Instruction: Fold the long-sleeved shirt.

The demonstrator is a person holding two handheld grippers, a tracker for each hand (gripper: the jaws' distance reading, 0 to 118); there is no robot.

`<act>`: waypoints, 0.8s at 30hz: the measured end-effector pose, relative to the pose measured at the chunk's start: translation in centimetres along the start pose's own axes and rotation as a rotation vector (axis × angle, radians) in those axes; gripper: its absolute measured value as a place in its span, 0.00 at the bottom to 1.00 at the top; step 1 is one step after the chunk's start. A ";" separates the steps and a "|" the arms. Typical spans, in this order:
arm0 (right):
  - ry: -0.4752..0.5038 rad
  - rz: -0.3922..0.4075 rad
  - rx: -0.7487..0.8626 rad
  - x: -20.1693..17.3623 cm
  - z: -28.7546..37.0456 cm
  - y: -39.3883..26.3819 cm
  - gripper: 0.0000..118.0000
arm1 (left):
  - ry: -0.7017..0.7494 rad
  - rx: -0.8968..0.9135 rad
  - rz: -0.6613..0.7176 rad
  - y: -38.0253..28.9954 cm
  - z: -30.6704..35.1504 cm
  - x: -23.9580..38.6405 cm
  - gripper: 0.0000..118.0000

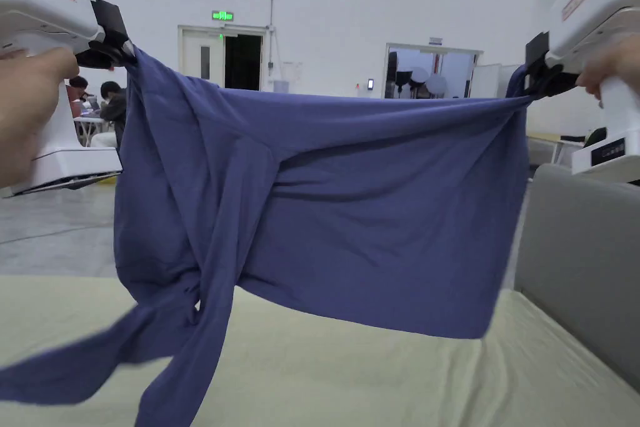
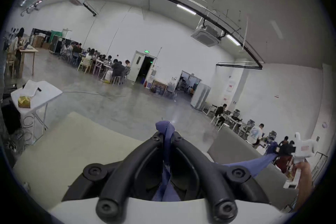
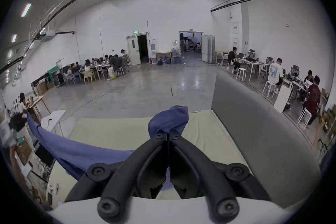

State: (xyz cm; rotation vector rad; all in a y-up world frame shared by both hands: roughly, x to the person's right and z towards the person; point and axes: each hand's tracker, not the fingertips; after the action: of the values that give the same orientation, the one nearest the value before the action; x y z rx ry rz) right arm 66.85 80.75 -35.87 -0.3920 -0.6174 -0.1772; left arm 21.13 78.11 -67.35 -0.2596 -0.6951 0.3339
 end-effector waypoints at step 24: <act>0.043 0.057 -0.109 -1.7 -11.9 -5.6 0.03 | 0.025 -0.124 -0.018 -3.7 -10.0 -3.1 0.03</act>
State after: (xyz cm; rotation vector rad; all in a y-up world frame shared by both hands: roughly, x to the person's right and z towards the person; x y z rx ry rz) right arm 70.21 70.88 -44.06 -0.5094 -0.5553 -0.1643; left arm 26.34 72.31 -75.24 -0.3743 -0.6941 0.2709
